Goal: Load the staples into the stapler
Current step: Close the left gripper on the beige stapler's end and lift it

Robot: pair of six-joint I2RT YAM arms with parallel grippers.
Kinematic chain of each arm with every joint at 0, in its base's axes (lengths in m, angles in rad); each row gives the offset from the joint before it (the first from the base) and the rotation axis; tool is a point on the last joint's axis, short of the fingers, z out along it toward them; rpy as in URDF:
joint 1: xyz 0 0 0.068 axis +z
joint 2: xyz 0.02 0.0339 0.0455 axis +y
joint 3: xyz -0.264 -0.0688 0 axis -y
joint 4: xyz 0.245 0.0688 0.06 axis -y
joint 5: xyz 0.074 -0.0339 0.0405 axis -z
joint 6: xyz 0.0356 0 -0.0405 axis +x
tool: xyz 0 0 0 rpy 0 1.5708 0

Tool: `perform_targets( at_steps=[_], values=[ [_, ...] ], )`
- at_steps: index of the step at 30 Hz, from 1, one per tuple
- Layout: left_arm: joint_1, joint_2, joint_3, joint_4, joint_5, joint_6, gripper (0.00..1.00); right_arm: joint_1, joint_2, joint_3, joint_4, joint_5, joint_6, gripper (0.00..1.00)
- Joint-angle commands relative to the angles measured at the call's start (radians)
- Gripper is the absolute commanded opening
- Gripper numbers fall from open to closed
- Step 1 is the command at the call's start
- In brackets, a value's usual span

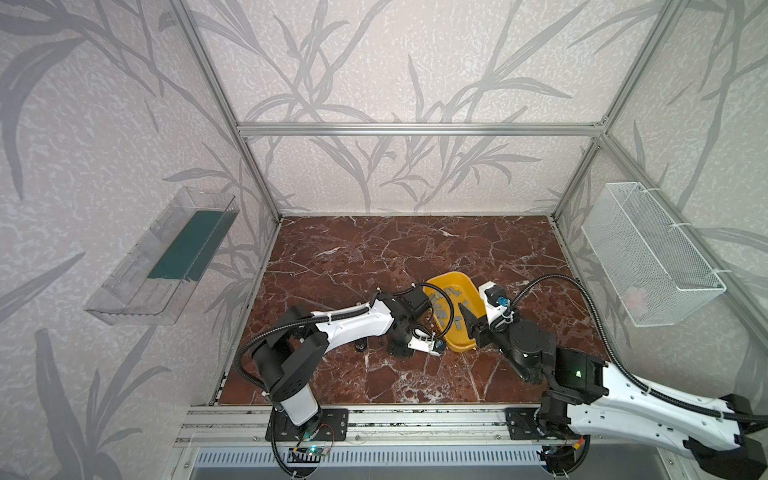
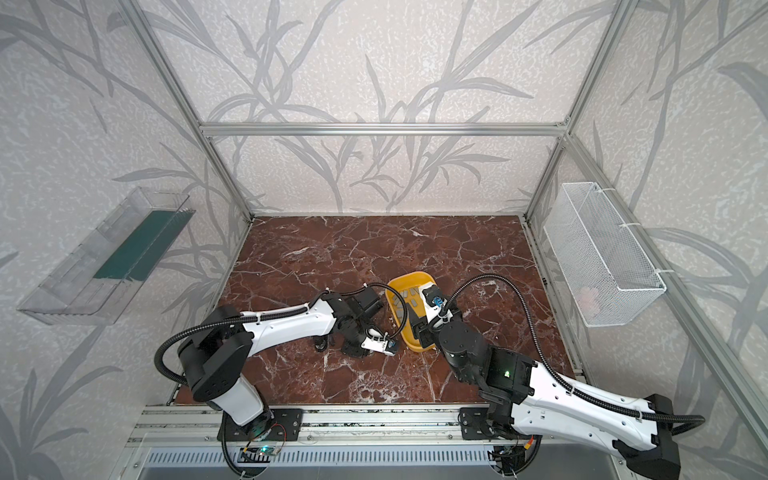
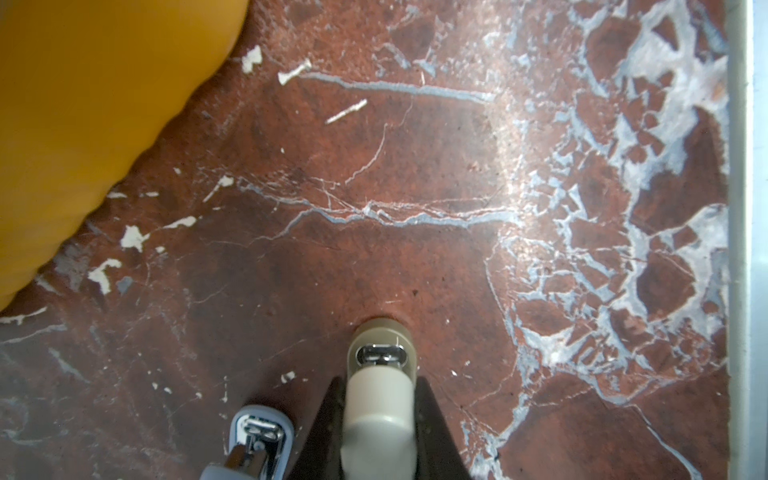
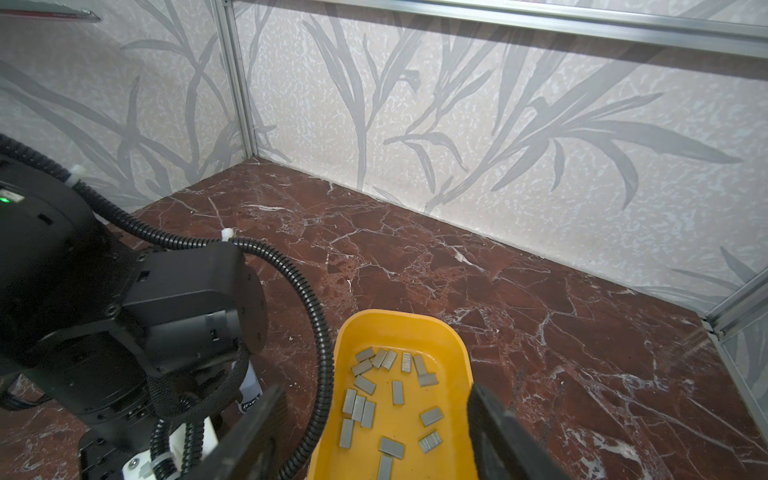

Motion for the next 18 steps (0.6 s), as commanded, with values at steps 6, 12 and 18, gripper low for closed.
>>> perform_targets(
  at_steps=[6, 12, 18],
  values=[
    [0.012, -0.201, 0.047, 0.022, -0.114, -0.017, 0.0, -0.025, -0.068, -0.054, 0.034, 0.023, 0.047, 0.72],
    [0.104, -0.304, 0.129, 0.105, -0.061, -0.17, 0.0, -0.033, -0.083, -0.101, 0.092, -0.015, 0.051, 0.75],
    [0.128, -0.402, 0.162, 0.325, -0.016, -0.203, 0.0, -0.04, -0.072, -0.127, 0.131, -0.008, 0.049, 0.77]
  ],
)
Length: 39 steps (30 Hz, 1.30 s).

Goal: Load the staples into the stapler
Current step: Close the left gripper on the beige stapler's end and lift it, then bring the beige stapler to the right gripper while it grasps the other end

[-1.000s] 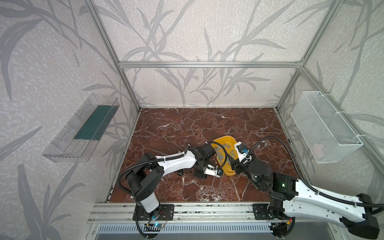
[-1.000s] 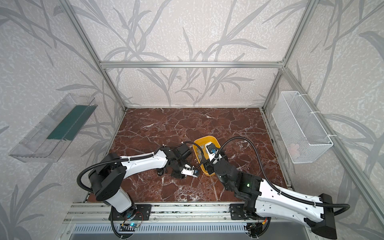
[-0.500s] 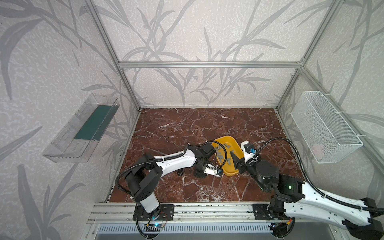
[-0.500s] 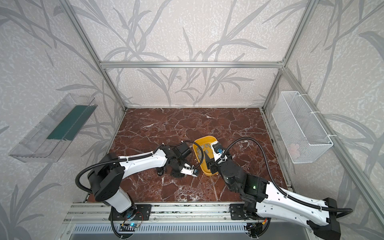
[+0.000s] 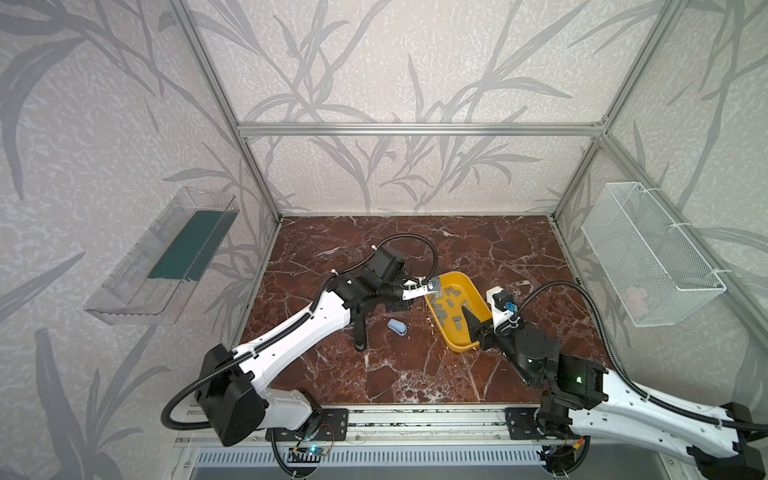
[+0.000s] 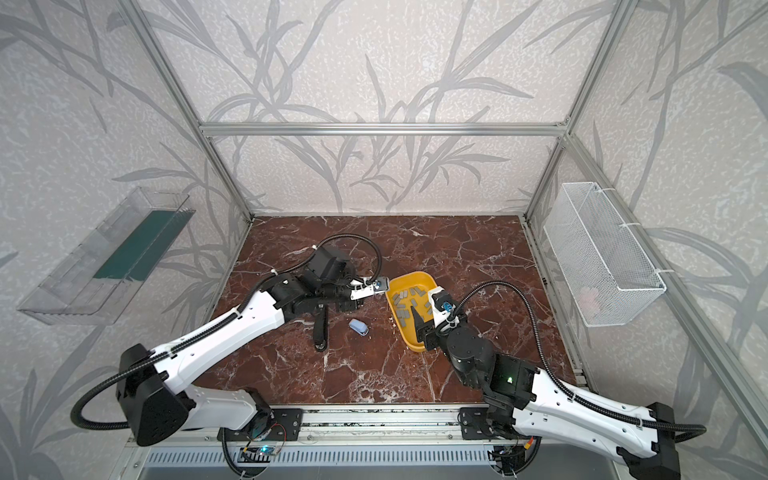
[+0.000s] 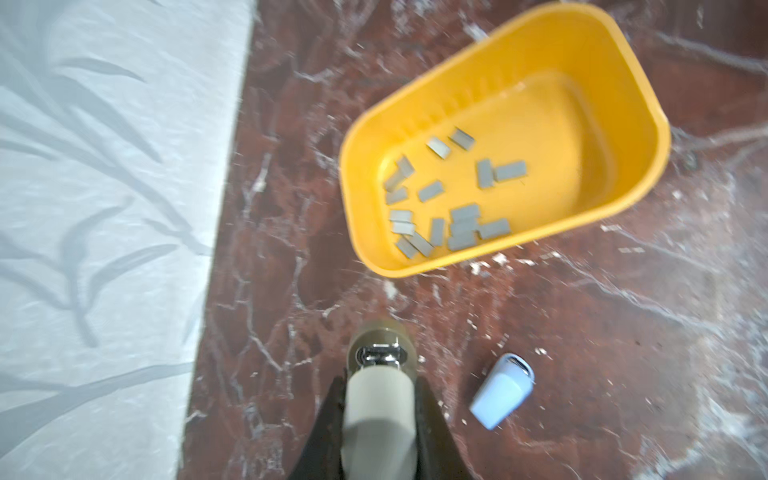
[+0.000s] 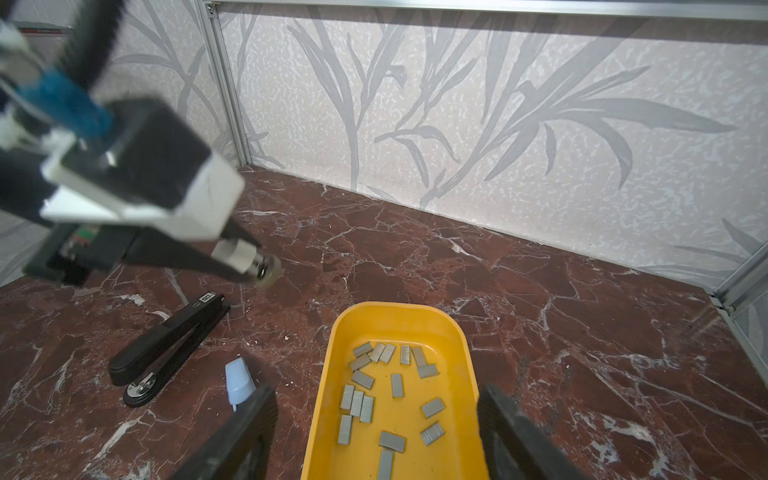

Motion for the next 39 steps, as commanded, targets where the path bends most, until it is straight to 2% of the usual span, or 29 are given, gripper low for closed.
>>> perform_targets(
  at_steps=[1, 3, 4, 7, 10, 13, 18, 21, 24, 33, 35, 39],
  values=[
    [-0.008, -0.071, 0.004, 0.122, 0.092, -0.014, 0.0, -0.008, -0.001, -0.006, 0.051, 0.003, 0.011, 0.78],
    [-0.005, -0.1, -0.07, 0.156, 0.094, 0.037, 0.0, -0.01, -0.005, -0.008, 0.045, -0.014, 0.028, 0.78],
    [0.008, -0.11, -0.116, 0.196, 0.071, 0.044, 0.0, -0.011, -0.007, -0.016, 0.051, -0.026, 0.037, 0.78],
    [0.07, -0.118, -0.196, 0.217, 0.105, 0.101, 0.0, -0.012, 0.001, -0.064, 0.124, -0.071, 0.05, 0.78],
    [0.073, -0.119, -0.198, 0.161, 0.131, 0.141, 0.0, -0.012, 0.042, -0.086, 0.183, -0.121, 0.054, 0.78],
    [0.068, -0.114, -0.204, 0.146, 0.205, 0.154, 0.0, -0.012, 0.108, -0.062, 0.186, -0.164, 0.071, 0.78],
    [0.068, -0.112, -0.184, 0.14, 0.274, 0.109, 0.0, -0.012, 0.184, -0.047, 0.224, -0.261, 0.092, 0.7],
    [0.055, -0.115, -0.201, 0.159, 0.307, 0.107, 0.0, -0.013, 0.192, -0.063, 0.275, -0.317, 0.095, 0.68],
    [0.033, -0.113, -0.203, 0.156, 0.316, 0.109, 0.0, -0.027, 0.185, -0.071, 0.295, -0.369, 0.118, 0.68],
    [0.017, -0.17, -0.211, 0.143, 0.308, 0.12, 0.0, -0.077, 0.129, -0.099, 0.283, -0.396, 0.204, 0.68],
    [0.001, -0.184, -0.232, 0.14, 0.3, 0.153, 0.0, -0.099, 0.129, -0.101, 0.284, -0.434, 0.212, 0.64],
    [-0.024, -0.187, -0.275, 0.145, 0.316, 0.226, 0.0, -0.157, 0.135, -0.107, 0.304, -0.536, 0.245, 0.63]
  ],
)
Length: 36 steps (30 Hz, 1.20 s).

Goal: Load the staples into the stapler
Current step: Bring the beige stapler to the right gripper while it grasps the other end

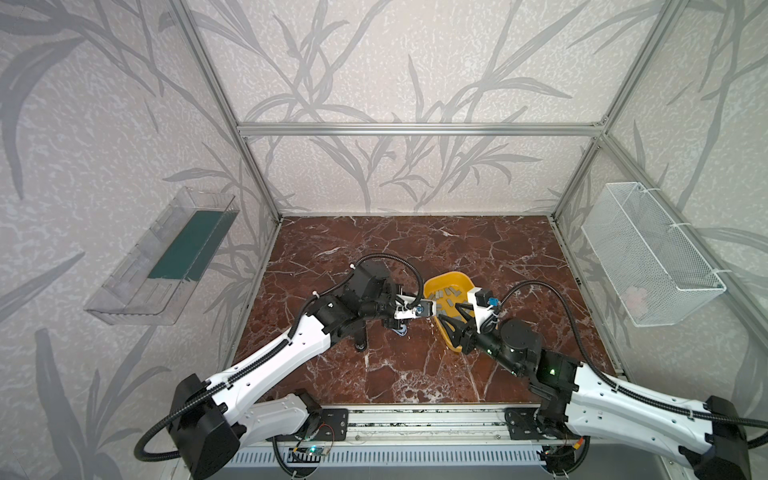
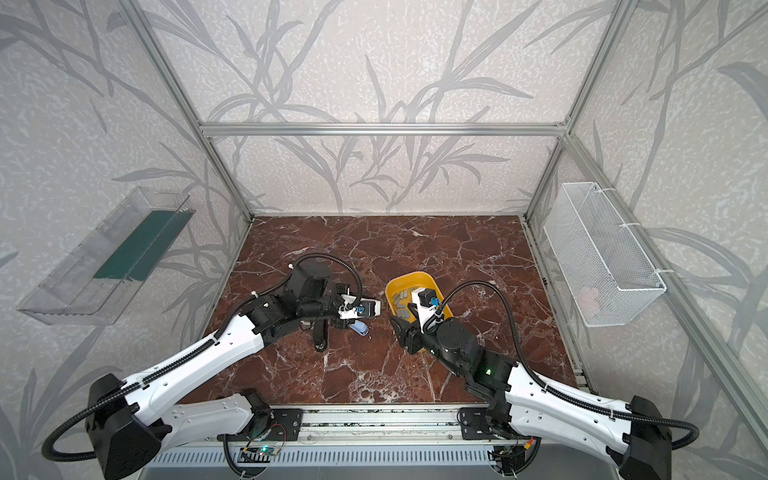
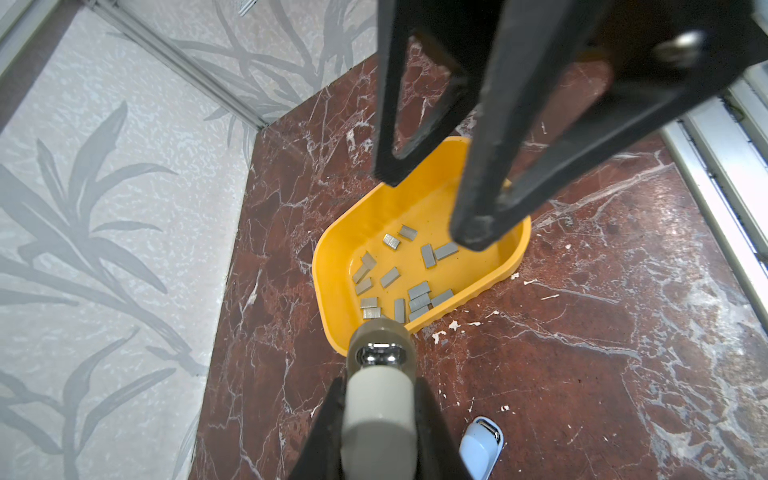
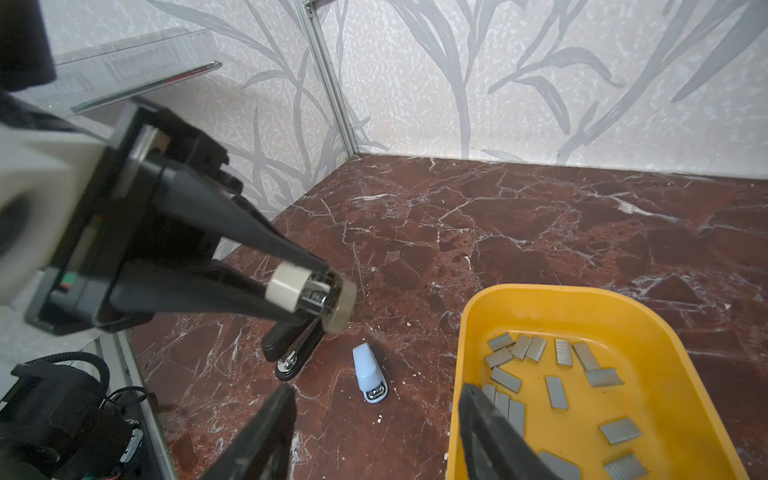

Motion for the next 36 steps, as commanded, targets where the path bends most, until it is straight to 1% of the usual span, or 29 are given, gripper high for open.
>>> perform_targets(
  at_steps=[1, 5, 9, 15, 17, 23, 28, 33, 36],
  values=[
    [-0.014, -0.002, -0.026, -0.004, 0.039, 0.081, 0.0, -0.037, -0.001, -0.013, 0.044, -0.102, 0.047, 0.63],
    [-0.015, 0.004, -0.006, -0.035, 0.088, 0.084, 0.0, -0.062, 0.01, -0.015, 0.061, -0.167, 0.077, 0.63],
    [-0.023, -0.004, -0.021, 0.011, 0.062, 0.056, 0.0, -0.068, 0.013, -0.014, 0.05, -0.159, 0.088, 0.63],
    [-0.026, 0.003, -0.009, -0.003, 0.078, 0.055, 0.0, -0.068, 0.074, 0.027, 0.042, -0.234, 0.078, 0.62],
    [-0.027, -0.003, -0.013, -0.002, 0.076, 0.056, 0.0, -0.067, 0.099, 0.037, 0.039, -0.241, 0.086, 0.61],
    [-0.035, -0.02, -0.015, -0.033, 0.098, 0.091, 0.0, -0.069, 0.148, 0.067, 0.01, -0.228, 0.07, 0.59],
    [-0.037, -0.014, -0.015, -0.052, 0.114, 0.118, 0.0, -0.069, 0.135, 0.066, 0.004, -0.221, 0.068, 0.58],
    [-0.037, -0.039, -0.015, -0.053, 0.153, 0.115, 0.0, -0.07, 0.132, 0.053, 0.003, -0.185, 0.08, 0.57],
    [-0.037, -0.057, -0.009, -0.043, 0.163, 0.084, 0.0, -0.07, 0.146, 0.051, 0.001, -0.167, 0.09, 0.54]
  ],
)
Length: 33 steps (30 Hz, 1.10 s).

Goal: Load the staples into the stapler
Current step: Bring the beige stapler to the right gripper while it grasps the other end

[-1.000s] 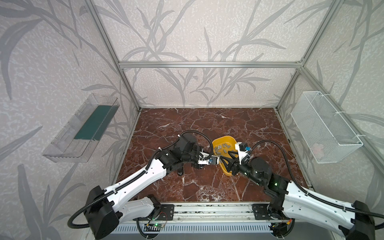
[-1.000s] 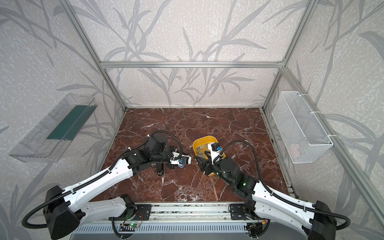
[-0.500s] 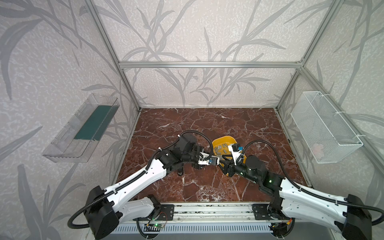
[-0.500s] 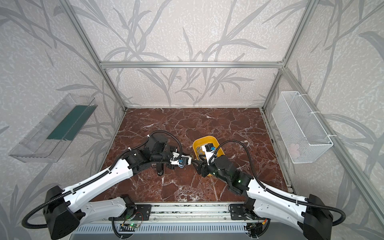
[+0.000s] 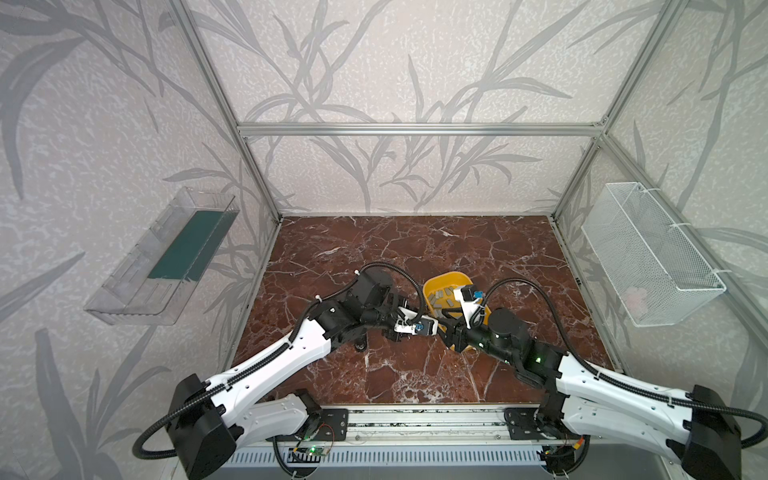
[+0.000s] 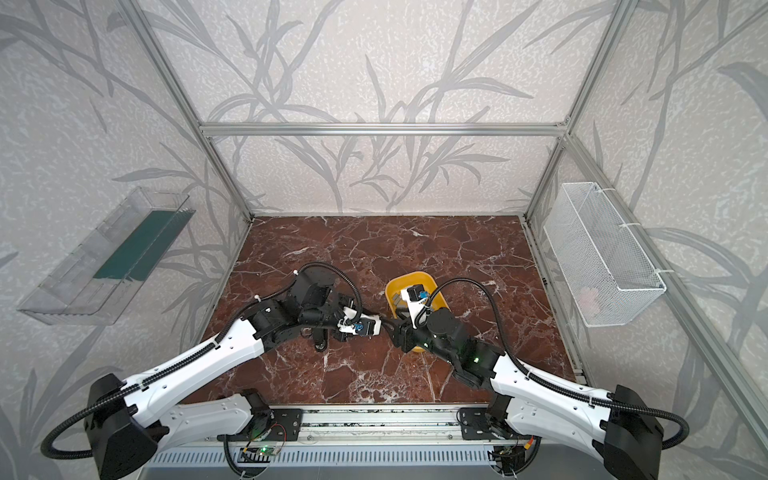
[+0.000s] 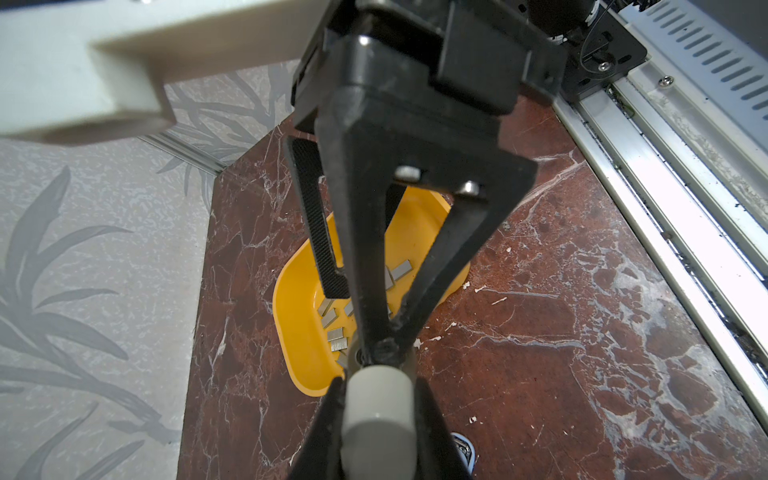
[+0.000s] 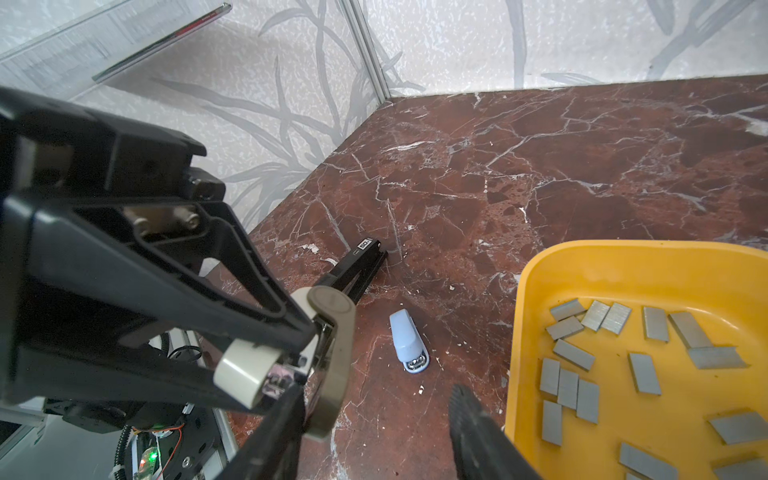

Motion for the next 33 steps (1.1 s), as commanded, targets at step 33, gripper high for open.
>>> perform_targets(
  at_steps=[33],
  values=[
    [0.075, -0.089, 0.0, 0.078, 0.178, -0.124, 0.0, -0.009, 0.03, 0.034, -0.047, 0.111, -0.027, 0.47]
  ],
)
